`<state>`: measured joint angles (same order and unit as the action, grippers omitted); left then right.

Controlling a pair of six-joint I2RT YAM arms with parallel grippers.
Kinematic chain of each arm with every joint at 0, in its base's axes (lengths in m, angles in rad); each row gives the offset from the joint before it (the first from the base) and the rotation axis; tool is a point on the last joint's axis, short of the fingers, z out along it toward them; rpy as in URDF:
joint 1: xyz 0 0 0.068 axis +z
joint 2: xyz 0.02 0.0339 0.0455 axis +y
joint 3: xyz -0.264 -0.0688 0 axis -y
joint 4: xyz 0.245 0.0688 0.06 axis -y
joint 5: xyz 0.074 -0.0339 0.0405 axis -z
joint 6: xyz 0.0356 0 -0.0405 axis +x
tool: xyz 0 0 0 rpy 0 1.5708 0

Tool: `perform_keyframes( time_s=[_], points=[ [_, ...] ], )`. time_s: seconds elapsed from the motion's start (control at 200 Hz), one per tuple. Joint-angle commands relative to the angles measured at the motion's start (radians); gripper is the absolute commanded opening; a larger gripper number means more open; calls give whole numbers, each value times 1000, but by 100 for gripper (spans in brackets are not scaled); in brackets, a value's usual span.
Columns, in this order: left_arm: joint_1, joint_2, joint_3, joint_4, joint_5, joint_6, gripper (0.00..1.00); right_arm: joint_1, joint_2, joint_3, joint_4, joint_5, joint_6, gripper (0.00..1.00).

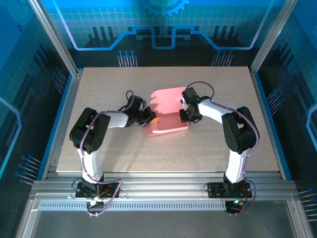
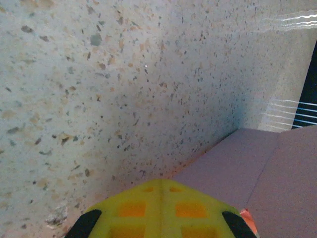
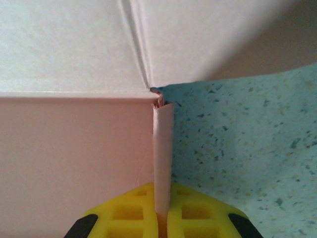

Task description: Fold the paper box

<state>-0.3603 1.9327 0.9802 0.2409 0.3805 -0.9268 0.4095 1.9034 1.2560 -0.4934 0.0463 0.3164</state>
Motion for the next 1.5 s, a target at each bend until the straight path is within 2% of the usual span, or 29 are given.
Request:
perform_keyframes(
  time_s=[0.0,0.205,0.44,0.6,0.861,0.956,1.121,1.321,1.496],
  points=[
    [-7,25,21,76,1,-59,1,9,-33,-19,31,-75,53,0],
    [-6,25,26,86,-14,-96,7,20,-24,-32,59,-107,107,0],
    [-8,19,8,140,-8,-177,13,36,-7,-32,56,-77,125,0],
    [10,-28,-10,64,-45,-99,16,19,-23,-33,46,-50,115,0],
    [72,-195,-126,-73,-155,17,23,-18,-45,-51,51,-17,118,0],
    [70,-260,-170,-116,-193,24,29,-22,-43,-50,55,-9,125,0],
    [44,-380,-265,-136,-234,-61,41,-21,-33,-40,57,0,133,0],
    [-55,-524,-337,-174,-295,-248,67,-21,-25,-27,50,4,134,0],
    [-150,-645,-292,-349,-412,-402,67,-18,-26,-29,49,7,135,0]
  ],
)
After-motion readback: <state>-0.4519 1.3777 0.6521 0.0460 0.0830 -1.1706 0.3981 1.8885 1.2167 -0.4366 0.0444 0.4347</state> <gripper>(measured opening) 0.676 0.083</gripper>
